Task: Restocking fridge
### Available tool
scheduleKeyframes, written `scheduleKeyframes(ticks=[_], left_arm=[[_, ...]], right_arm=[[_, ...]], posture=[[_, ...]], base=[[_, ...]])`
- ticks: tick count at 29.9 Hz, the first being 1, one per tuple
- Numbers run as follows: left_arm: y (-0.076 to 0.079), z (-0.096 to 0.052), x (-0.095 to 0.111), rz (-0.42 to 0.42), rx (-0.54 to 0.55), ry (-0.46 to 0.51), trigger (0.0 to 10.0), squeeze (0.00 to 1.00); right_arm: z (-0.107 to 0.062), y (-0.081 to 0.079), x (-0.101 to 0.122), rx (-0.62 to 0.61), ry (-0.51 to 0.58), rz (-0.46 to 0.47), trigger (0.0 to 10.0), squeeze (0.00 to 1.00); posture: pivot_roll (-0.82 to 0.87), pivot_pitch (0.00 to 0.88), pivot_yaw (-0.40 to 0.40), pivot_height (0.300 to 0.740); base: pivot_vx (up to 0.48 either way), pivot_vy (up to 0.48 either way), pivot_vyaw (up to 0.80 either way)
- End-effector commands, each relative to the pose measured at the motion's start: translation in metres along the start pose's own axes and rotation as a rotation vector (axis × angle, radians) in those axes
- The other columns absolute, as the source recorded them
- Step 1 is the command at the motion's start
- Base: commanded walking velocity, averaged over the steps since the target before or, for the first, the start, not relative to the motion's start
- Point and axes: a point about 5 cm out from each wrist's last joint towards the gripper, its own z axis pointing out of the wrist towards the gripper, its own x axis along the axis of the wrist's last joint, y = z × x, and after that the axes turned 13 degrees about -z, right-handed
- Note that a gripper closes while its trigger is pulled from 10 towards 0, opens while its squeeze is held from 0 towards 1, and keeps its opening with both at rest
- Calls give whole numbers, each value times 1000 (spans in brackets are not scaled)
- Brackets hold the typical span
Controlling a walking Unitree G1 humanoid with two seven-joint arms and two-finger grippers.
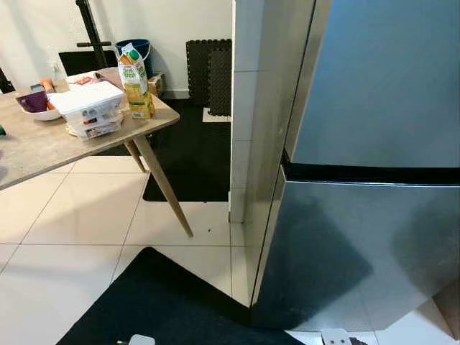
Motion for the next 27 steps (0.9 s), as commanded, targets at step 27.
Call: scheduleKeyframes(ticks=[27], left_arm=[[-5,-1,6,-73,-31,22,10000,0]], right_arm=[[-2,-2,-3,111,17,26,10000,0]], posture=[[-12,71,-3,740]], base=[[0,0,396]])
